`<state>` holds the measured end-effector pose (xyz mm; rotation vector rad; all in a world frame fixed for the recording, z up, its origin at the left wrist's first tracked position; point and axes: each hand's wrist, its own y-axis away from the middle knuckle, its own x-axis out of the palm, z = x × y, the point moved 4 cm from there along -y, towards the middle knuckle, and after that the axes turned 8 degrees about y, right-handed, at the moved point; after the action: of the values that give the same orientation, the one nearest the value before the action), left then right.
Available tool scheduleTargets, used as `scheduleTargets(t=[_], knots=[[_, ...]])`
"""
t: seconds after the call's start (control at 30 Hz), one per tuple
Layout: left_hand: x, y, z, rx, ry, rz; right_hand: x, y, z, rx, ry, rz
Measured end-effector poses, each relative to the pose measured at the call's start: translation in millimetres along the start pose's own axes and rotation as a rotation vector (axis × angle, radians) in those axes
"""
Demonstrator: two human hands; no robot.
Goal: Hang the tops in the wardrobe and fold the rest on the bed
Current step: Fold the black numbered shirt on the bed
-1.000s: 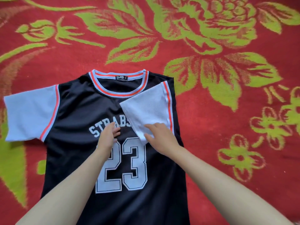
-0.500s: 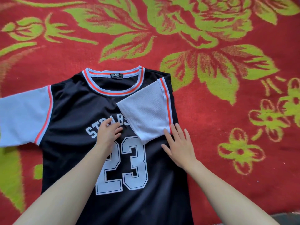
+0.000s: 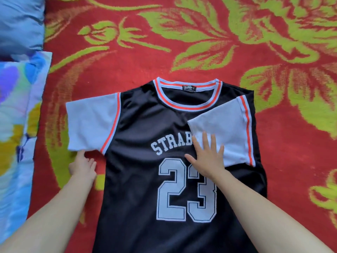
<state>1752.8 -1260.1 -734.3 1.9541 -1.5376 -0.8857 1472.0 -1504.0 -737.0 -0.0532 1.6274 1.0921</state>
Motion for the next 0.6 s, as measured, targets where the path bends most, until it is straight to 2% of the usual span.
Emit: scheduleTargets(t=[0.1,0.3,0.37,0.43,0.47,0.53,0.6], knots=[[4.1,-6.5,-14.8,-0.017,0.067,0.093,-1.8,-3.3,-3.3,-0.015,0.011,0.088],[18.5,-7.4,-28.4,-0.170,0.284,0.077,-14.7,-5.0,-5.1,-0.026,-0.030,0.190],[23.9,-1.6,-35.2,-0.126,0.316,0.062,-15.9,-6.0,-4.8,-0.017,-0.039,0.198],[32.7,15.6,-48.6,0.062,0.354,0.095,-16.0,-6.1,-4.8,-0.015,-0.028,0.198],[38.3,28.4,-55.6,0.238,0.292,0.121,-15.7,-6.1,-4.9,-0.015,-0.025,0.196],[52.6,68.2,-63.7,0.749,-0.016,0.255,-14.8,-5.4,-4.4,-0.012,-0.028,0.191],[69.1,117.1,-41.9,1.232,-0.362,0.590,-13.3,-5.1,-4.8,-0.012,-0.033,0.188]])
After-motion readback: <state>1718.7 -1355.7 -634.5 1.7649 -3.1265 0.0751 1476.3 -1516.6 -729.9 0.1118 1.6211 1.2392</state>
